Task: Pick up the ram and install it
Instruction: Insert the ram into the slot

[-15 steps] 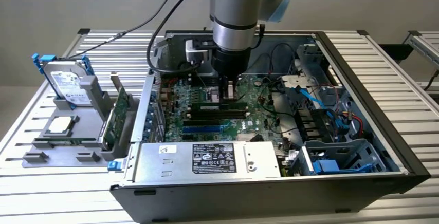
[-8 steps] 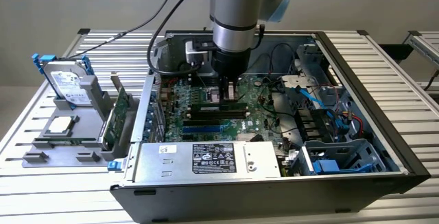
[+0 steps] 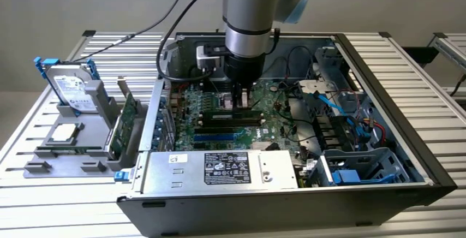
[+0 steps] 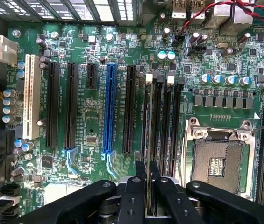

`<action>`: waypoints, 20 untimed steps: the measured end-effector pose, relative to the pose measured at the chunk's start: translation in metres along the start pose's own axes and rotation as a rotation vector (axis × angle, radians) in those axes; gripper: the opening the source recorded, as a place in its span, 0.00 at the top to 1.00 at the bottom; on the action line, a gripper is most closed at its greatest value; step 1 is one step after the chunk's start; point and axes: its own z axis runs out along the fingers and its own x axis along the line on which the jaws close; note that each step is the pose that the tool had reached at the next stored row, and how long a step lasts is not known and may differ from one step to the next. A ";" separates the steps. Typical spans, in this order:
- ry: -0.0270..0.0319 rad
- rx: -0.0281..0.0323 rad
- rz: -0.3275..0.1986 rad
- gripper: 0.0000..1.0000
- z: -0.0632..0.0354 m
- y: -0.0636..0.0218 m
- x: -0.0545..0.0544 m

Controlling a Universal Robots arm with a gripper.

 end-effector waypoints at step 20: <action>0.0000 0.0000 0.000 0.85 0.0063 0.0005 0.000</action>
